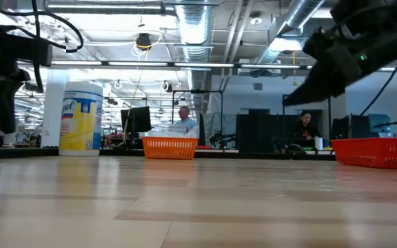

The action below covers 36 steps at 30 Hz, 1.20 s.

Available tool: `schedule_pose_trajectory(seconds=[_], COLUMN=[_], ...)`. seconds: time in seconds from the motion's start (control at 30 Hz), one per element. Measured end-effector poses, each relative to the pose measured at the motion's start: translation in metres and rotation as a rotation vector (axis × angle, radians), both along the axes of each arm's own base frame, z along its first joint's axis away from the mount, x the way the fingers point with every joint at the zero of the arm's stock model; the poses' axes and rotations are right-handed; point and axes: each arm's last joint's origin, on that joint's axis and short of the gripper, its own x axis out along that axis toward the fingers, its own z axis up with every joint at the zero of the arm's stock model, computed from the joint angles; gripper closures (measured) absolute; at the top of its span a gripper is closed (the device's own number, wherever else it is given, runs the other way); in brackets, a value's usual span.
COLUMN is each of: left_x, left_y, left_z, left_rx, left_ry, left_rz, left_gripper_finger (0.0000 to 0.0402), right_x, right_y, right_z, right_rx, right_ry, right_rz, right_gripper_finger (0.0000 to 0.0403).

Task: Pick & Place Travel size toiletries
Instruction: Return to Home Position

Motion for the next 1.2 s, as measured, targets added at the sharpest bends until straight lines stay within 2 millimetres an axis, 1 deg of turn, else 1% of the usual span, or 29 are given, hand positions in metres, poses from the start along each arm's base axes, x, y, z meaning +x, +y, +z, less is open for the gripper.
schedule_pose_trajectory(seconds=[0.13,0.27,0.53,0.77,0.87,1.03,1.2], left_x=[0.001,0.002,0.006,0.009,0.009,0.011,0.014], left_y=[0.0,0.0,-0.002,-0.002,-0.002,-0.003,-0.005], left_z=[0.001,0.001,0.001,0.003,0.003,0.003,0.004], left_rx=[0.03,0.031,0.022,0.069,0.08,0.07,0.049], left_ry=[-0.031,-0.046,-0.103,-0.164,-0.176,-0.197,-0.225], left_rz=[0.001,0.002,0.005,0.011,0.008,0.008,0.011], left_gripper_finger=[0.04,0.04,0.04,0.04,0.04,0.04,0.04], right_x=[-0.014,-0.026,-0.047,-0.063,-0.069,-0.076,-0.084], right_y=[-0.009,-0.012,-0.013,-0.013,-0.013,-0.013,-0.013], right_z=[-0.014,-0.018,-0.019,-0.018,-0.019,-0.021,-0.017], right_rx=[0.058,0.064,0.038,0.027,0.014,0.0,-0.009], right_ry=[-0.032,-0.099,-0.198,-0.321,-0.342,-0.313,-0.366], right_rz=[-0.027,-0.042,-0.031,-0.025,-0.02,-0.029,-0.025], right_gripper_finger=[0.0403,0.0403,0.0403,0.0403,0.0403,0.0403,0.0403])
